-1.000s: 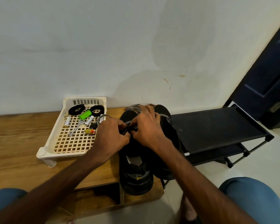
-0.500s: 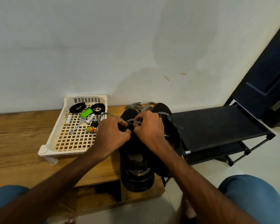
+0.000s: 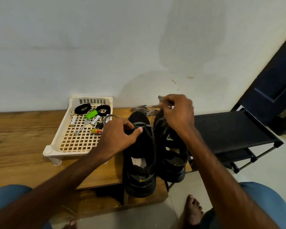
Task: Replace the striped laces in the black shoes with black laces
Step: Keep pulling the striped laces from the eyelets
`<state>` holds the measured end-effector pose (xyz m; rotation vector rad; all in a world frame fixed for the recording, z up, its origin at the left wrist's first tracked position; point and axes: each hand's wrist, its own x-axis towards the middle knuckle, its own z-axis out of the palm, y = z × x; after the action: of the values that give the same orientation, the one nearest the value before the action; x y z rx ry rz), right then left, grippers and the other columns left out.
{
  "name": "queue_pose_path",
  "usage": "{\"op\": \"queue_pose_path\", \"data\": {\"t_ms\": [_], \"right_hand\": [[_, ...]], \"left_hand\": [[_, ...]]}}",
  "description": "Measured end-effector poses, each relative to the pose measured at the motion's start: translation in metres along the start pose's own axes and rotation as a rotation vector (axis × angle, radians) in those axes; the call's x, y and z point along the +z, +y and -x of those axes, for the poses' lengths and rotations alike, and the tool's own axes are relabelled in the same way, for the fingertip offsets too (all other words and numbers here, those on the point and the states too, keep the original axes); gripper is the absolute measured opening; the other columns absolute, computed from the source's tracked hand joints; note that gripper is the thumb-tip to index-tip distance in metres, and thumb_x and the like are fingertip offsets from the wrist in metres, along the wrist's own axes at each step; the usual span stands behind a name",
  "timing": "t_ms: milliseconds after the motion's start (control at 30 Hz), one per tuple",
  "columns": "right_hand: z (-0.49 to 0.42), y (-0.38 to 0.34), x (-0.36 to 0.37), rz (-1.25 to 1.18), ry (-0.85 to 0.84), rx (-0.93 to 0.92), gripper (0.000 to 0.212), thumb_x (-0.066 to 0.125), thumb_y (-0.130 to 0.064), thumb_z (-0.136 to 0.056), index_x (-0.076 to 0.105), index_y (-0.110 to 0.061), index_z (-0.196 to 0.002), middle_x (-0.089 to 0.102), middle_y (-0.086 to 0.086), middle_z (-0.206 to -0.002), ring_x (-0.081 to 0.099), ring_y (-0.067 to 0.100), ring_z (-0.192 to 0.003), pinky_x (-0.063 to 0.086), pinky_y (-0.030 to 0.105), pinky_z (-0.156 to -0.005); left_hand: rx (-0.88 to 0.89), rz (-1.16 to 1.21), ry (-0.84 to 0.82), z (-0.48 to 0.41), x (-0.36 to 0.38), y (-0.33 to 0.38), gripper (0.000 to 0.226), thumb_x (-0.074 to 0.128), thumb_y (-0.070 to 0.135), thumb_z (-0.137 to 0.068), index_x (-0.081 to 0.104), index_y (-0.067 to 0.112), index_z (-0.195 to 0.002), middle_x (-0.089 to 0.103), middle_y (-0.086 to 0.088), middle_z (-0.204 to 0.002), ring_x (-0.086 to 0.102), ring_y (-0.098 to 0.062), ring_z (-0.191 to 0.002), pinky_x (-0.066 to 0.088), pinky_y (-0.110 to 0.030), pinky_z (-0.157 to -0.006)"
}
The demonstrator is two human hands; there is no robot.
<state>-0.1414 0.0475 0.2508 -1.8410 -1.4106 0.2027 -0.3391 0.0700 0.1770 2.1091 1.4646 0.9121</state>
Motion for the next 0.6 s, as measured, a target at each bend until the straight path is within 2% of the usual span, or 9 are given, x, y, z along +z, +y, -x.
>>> {"op": "queue_pose_path", "data": {"t_ms": [67, 133, 167, 267, 333, 367, 400, 467, 600], "right_hand": [[0.001, 0.0, 0.001, 0.083, -0.236, 0.001, 0.045, 0.075, -0.009, -0.089, 0.068, -0.016, -0.133, 0.069, 0.004, -0.131, 0.067, 0.021, -0.114, 0.053, 0.036, -0.104], [0.005, -0.003, 0.004, 0.144, -0.352, -0.011, 0.052, 0.073, -0.001, -0.086, 0.067, -0.018, -0.134, 0.067, 0.005, -0.134, 0.066, 0.022, -0.115, 0.055, 0.036, -0.102], [0.006, -0.004, 0.006, 0.17, -0.348, -0.012, 0.051, 0.072, 0.001, -0.084, 0.068, -0.018, -0.132, 0.067, 0.006, -0.132, 0.066, 0.023, -0.112, 0.056, 0.037, -0.1], [0.01, -0.007, 0.008, 0.196, -0.256, -0.018, 0.035, 0.069, -0.002, -0.084, 0.075, -0.018, -0.115, 0.071, 0.004, -0.12, 0.068, 0.022, -0.103, 0.058, 0.039, -0.093], [0.015, -0.007, 0.009, 0.16, -0.288, 0.011, 0.009, 0.073, -0.016, -0.088, 0.078, -0.021, -0.095, 0.076, 0.0, -0.097, 0.071, 0.018, -0.089, 0.061, 0.04, -0.086], [0.019, -0.008, 0.01, 0.157, -0.35, 0.021, 0.005, 0.077, -0.025, -0.089, 0.078, -0.021, -0.087, 0.076, -0.002, -0.087, 0.072, 0.016, -0.082, 0.062, 0.039, -0.082], [0.024, -0.008, 0.013, 0.172, -0.411, 0.027, 0.016, 0.079, -0.034, -0.088, 0.079, -0.02, -0.082, 0.075, -0.003, -0.08, 0.072, 0.013, -0.076, 0.063, 0.037, -0.077], [0.036, -0.008, 0.022, 0.245, -0.459, 0.028, 0.027, 0.079, -0.043, -0.087, 0.077, -0.016, -0.083, 0.073, 0.0, -0.079, 0.071, 0.015, -0.075, 0.062, 0.036, -0.074], [0.046, -0.014, 0.038, 0.387, -0.322, -0.023, 0.022, 0.076, -0.032, -0.09, 0.073, -0.013, -0.101, 0.07, 0.007, -0.096, 0.07, 0.028, -0.092, 0.054, 0.032, -0.07]], "left_hand": [[-0.001, 0.078, 0.005, -0.002, -0.002, 0.001, 0.032, 0.064, 0.051, -0.094, 0.079, 0.024, -0.089, 0.073, 0.015, -0.079, 0.064, 0.004, -0.06, 0.052, -0.021, -0.063], [0.025, 0.043, 0.065, -0.006, -0.004, -0.002, 0.019, 0.065, 0.035, -0.097, 0.079, 0.022, -0.094, 0.073, 0.013, -0.081, 0.058, 0.003, -0.053, 0.058, -0.031, -0.07], [0.049, -0.003, 0.08, -0.008, -0.005, -0.004, 0.012, 0.069, 0.027, -0.095, 0.078, 0.021, -0.099, 0.074, 0.011, -0.089, 0.055, 0.004, -0.057, 0.058, -0.031, -0.075], [0.123, -0.126, 0.015, -0.012, -0.004, -0.008, 0.023, 0.073, 0.023, -0.091, 0.076, 0.02, -0.113, 0.072, 0.003, -0.111, 0.06, -0.009, -0.082, 0.054, -0.034, -0.085], [0.176, -0.172, -0.019, -0.014, -0.003, -0.007, 0.022, 0.072, 0.025, -0.092, 0.077, 0.02, -0.113, 0.072, 0.0, -0.111, 0.063, -0.016, -0.097, 0.05, -0.034, -0.086], [0.185, -0.183, -0.022, -0.016, -0.003, -0.006, 0.02, 0.072, 0.027, -0.093, 0.078, 0.021, -0.111, 0.073, 0.001, -0.108, 0.063, -0.016, -0.098, 0.05, -0.034, -0.084], [0.184, -0.193, -0.022, -0.017, -0.004, -0.005, 0.018, 0.072, 0.028, -0.093, 0.079, 0.022, -0.108, 0.074, 0.001, -0.106, 0.063, -0.015, -0.096, 0.05, -0.033, -0.082], [0.164, -0.201, -0.012, -0.019, -0.006, -0.004, 0.014, 0.073, 0.031, -0.092, 0.08, 0.022, -0.1, 0.075, 0.003, -0.1, 0.061, -0.012, -0.088, 0.05, -0.032, -0.076], [0.101, -0.202, -0.04, -0.017, -0.003, -0.003, 0.013, 0.068, 0.028, -0.095, 0.074, 0.017, -0.093, 0.07, 0.0, -0.095, 0.06, -0.014, -0.086, 0.049, -0.034, -0.077]]}}
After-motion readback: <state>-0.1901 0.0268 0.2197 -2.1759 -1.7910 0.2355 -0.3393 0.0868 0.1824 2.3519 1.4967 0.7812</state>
